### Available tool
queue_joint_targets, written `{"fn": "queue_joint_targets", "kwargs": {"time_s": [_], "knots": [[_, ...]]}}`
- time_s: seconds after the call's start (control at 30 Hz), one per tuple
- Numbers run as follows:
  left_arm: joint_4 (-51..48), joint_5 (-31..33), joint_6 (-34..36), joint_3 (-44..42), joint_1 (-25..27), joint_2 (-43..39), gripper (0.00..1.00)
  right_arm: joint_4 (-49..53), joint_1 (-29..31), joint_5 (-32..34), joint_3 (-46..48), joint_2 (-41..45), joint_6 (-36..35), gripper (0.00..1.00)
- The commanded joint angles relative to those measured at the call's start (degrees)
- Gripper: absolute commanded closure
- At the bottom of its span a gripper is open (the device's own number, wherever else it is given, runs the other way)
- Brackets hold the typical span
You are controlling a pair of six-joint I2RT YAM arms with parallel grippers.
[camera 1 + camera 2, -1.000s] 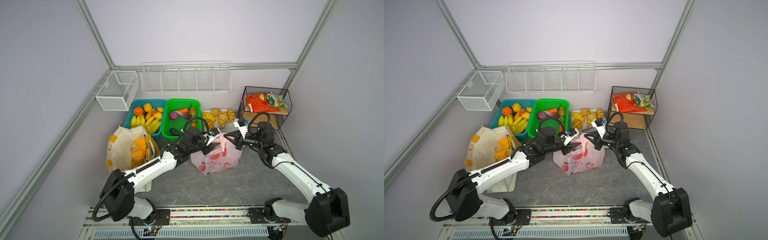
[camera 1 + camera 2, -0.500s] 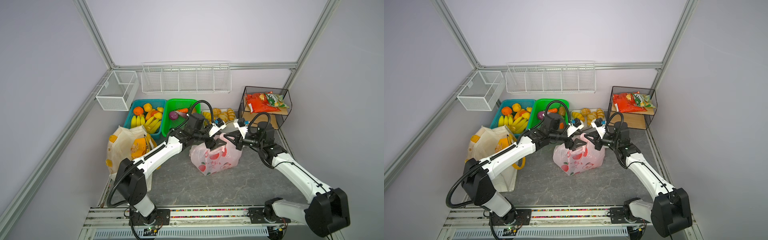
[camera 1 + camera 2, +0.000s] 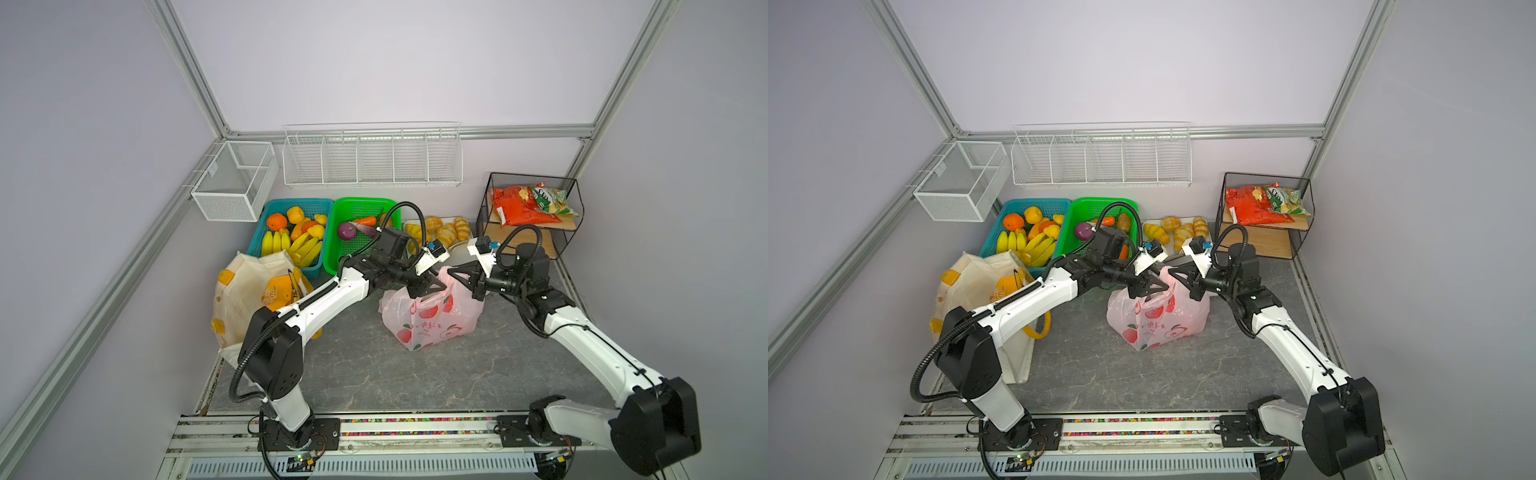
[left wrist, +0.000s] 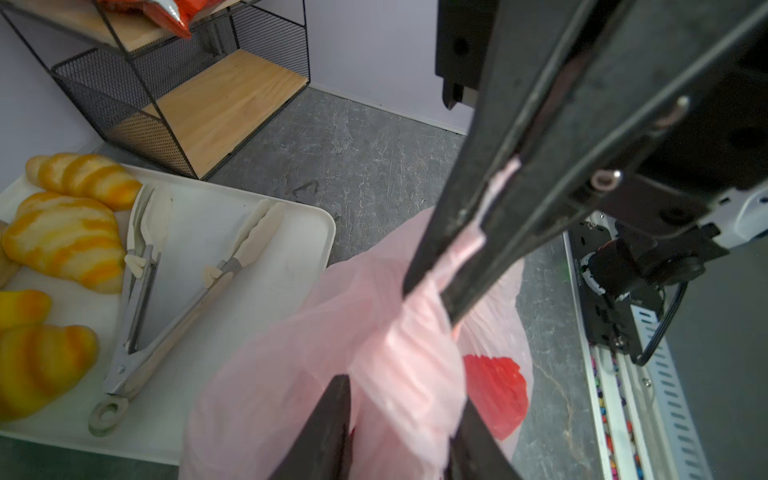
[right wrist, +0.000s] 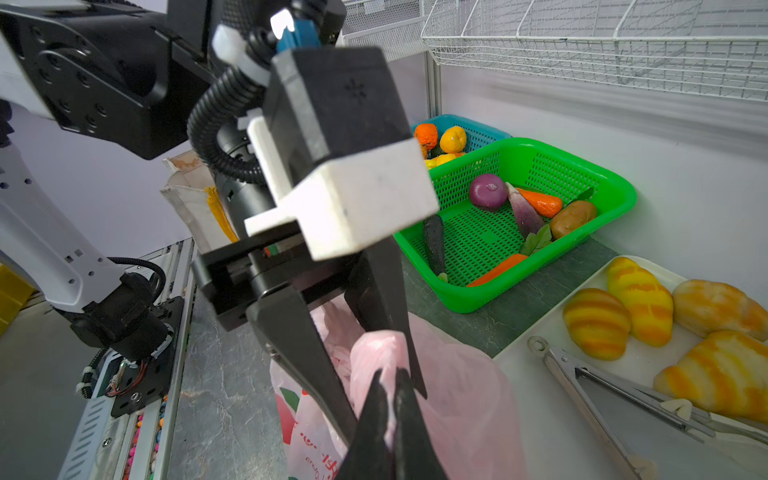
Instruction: Place the mixed food into the grocery bags and tie them
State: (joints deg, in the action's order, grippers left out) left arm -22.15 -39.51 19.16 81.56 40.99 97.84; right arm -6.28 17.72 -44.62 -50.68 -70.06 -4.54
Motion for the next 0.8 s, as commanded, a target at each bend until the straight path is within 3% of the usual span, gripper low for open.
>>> {"fn": "queue_joint_targets", "kwargs": {"time_s": [0.0,0.1,0.23,0.3,0.5,0.77], "knots": [[0.2,-1.4,0.8,2.0,0.0,0.6,0.76,-1.5,0.2,-0.6,-0.4,0.9,-0.6,0.94],[0.9,-1.1,1.2,1.8,0.0,0.4,0.86,-1.6,0.2,-0.1,-0.1,1.0,-0.8,0.93],[-0.1,-0.7,4.1,2.0,0.0,0.0,0.98,0.3,0.1,1.8,0.0,1.9,-3.3,0.77],[-1.5,-0.3,7.0,2.2,0.0,-0.4,0.99,2.5,0.0,3.0,0.0,2.7,-5.9,0.66],[-3.7,-1.3,17.0,1.6,0.0,-1.7,1.00,9.5,0.1,4.1,-0.3,3.8,-17.3,0.46],[-7.6,-0.5,24.8,4.3,0.0,-0.7,1.00,6.3,0.4,0.9,3.4,3.9,-26.7,0.39]]}}
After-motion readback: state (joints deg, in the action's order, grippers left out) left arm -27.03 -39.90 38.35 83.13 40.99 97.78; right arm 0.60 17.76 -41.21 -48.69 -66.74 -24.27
